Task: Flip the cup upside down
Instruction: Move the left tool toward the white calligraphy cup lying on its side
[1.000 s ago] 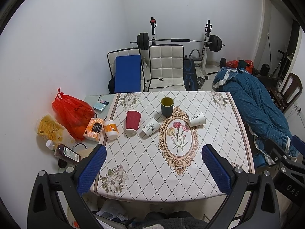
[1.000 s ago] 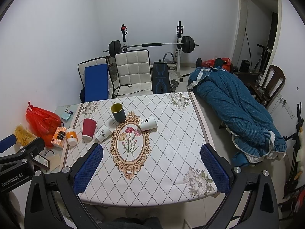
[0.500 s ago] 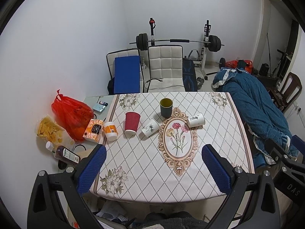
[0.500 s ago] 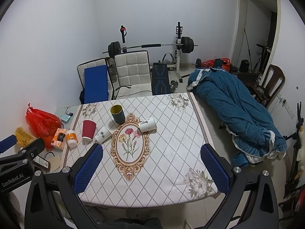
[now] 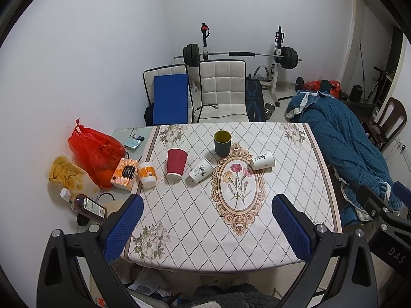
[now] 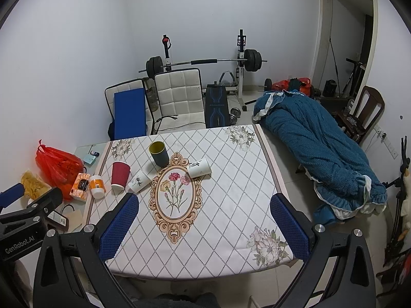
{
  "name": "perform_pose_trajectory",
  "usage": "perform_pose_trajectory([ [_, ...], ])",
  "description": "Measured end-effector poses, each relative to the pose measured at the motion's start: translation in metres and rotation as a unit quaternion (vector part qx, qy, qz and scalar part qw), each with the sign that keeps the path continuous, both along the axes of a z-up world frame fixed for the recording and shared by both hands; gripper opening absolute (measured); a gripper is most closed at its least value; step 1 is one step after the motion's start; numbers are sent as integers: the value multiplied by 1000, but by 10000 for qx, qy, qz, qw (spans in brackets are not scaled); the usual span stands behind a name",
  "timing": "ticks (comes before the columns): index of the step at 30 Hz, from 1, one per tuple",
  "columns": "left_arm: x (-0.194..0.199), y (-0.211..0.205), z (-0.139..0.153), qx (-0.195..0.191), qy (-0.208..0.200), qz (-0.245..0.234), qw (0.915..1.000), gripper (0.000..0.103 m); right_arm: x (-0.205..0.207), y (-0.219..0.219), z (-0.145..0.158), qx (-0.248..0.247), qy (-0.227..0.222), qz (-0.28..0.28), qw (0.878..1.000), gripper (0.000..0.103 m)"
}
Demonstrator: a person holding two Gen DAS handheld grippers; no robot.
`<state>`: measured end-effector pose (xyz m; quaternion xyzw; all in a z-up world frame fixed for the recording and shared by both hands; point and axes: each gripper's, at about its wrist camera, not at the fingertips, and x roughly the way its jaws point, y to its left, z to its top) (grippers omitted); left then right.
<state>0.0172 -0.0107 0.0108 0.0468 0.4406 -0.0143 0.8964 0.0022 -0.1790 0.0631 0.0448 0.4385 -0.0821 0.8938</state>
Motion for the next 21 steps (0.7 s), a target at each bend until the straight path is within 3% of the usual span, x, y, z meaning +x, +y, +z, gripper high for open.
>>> perform_pose_trajectory([
  [8, 13, -14, -48, 122, 333, 173, 9992, 103, 13, -19, -32, 85, 355, -112, 9993, 103],
  [21, 62, -45, -155, 382, 1391, 190, 9894, 103, 32, -82, -184, 90, 1718, -438, 9841, 103],
])
